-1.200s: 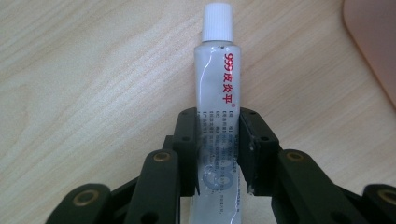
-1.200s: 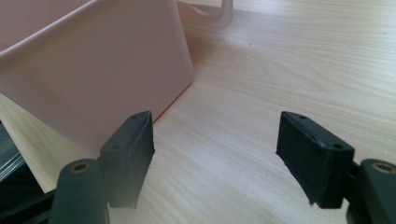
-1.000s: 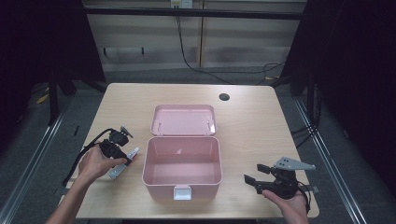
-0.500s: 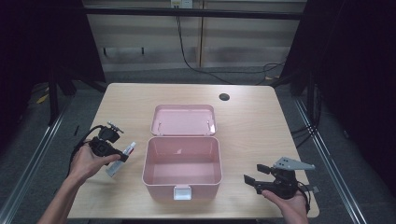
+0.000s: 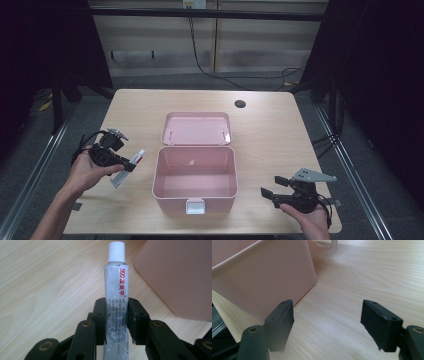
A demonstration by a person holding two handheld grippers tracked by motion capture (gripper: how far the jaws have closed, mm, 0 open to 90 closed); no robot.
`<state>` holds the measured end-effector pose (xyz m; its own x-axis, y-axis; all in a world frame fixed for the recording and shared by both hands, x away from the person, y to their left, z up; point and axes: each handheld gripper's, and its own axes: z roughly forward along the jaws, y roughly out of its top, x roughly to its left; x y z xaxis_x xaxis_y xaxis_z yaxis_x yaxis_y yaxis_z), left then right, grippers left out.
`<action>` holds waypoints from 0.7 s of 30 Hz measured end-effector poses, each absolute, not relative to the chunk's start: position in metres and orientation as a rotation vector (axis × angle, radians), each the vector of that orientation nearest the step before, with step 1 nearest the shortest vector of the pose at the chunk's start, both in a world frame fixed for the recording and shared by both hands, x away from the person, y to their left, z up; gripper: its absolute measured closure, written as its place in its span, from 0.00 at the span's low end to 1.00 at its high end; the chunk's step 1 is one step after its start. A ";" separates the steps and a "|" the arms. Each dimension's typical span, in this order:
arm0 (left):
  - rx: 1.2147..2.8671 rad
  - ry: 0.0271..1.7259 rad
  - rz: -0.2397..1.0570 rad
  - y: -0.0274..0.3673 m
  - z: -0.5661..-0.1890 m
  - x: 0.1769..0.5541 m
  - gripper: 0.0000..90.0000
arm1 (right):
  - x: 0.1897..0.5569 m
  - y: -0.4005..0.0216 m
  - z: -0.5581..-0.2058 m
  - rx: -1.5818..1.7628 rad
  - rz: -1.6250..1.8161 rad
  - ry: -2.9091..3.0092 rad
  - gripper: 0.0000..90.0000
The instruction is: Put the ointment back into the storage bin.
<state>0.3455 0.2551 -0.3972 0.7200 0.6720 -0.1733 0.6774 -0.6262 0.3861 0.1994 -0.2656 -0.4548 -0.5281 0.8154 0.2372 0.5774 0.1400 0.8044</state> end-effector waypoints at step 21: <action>2.503 0.920 0.023 0.249 -0.369 0.327 0.78 | 0.199 -0.266 -0.454 1.361 1.336 2.157 0.29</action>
<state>0.3267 0.2487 -0.3686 0.7751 0.6155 -0.1424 0.6077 -0.6647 0.4347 0.1990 -0.2665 -0.4544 -0.5267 0.8165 0.2367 0.5753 0.1374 0.8063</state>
